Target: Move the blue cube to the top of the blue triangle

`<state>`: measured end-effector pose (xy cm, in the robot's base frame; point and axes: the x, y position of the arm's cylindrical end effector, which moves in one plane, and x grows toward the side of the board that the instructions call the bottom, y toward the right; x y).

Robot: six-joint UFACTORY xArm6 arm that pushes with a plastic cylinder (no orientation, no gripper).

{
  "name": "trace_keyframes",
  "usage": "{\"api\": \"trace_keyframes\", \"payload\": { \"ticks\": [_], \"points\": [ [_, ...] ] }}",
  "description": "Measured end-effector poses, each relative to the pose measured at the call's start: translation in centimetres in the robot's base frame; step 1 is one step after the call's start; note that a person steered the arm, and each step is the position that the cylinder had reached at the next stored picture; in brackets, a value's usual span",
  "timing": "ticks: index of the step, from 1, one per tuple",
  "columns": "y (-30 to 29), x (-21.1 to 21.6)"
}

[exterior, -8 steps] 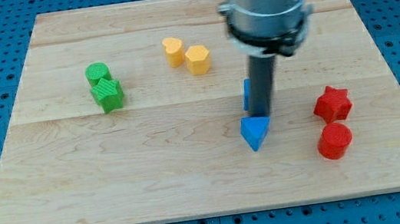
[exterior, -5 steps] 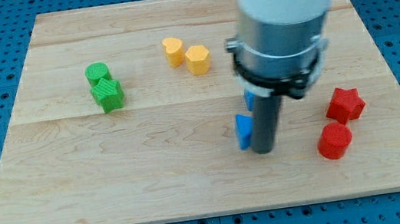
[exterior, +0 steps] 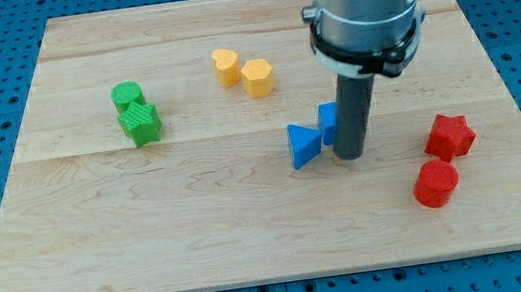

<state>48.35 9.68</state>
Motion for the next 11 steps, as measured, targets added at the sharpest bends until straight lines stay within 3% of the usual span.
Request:
{"api": "trace_keyframes", "payload": {
  "ticks": [3,5,7,9,11],
  "points": [
    [3.2,-4.3],
    [0.6,-5.3],
    [-0.6,-9.0],
    [-0.7,-4.4],
    [-0.8,-4.3]
  ]
}}
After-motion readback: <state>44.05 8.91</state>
